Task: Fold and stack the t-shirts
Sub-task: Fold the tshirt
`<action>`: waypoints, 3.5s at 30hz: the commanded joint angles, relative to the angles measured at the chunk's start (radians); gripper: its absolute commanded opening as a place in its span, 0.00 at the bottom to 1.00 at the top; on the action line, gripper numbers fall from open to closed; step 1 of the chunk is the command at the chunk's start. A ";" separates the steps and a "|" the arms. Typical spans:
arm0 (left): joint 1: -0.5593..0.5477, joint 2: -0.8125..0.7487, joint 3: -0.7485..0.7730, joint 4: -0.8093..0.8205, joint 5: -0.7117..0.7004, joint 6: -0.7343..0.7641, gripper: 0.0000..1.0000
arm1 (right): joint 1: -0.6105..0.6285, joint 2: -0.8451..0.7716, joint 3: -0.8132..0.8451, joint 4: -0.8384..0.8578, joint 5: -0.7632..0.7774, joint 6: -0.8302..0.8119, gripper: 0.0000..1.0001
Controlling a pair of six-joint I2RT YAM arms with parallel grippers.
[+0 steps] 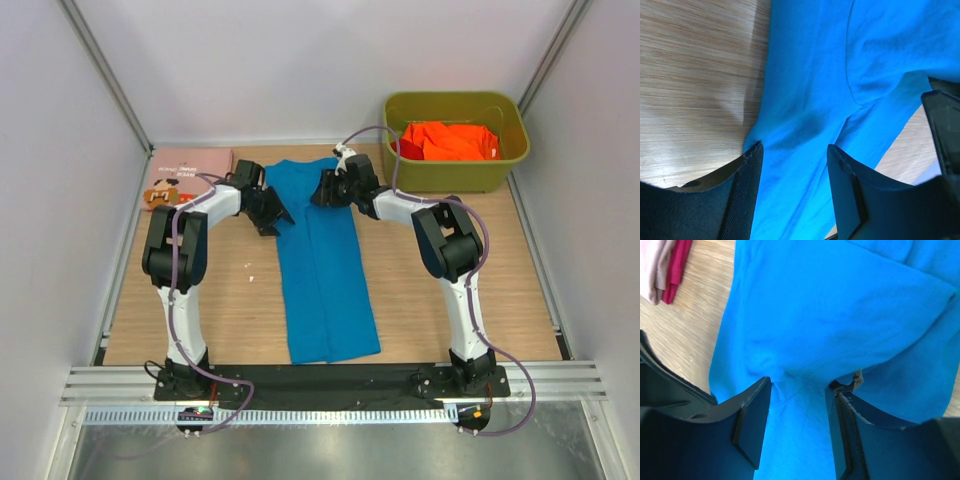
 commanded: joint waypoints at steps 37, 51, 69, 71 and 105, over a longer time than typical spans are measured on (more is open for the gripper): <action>0.005 -0.014 0.161 -0.138 -0.123 0.060 0.58 | -0.005 -0.031 0.400 -0.662 0.243 0.023 0.41; 0.007 0.116 0.359 0.014 0.029 0.107 0.59 | -0.020 -0.091 0.056 -0.198 -0.007 -0.201 0.58; 0.027 0.377 0.551 0.118 0.044 0.067 0.59 | -0.031 0.027 0.131 -0.118 -0.155 -0.293 0.59; 0.027 0.383 0.551 0.118 0.043 0.071 0.59 | -0.032 0.033 0.130 -0.110 -0.179 -0.290 0.59; 0.028 0.403 0.577 0.094 0.013 0.100 0.61 | -0.107 -0.017 0.196 -0.406 -0.096 0.002 0.34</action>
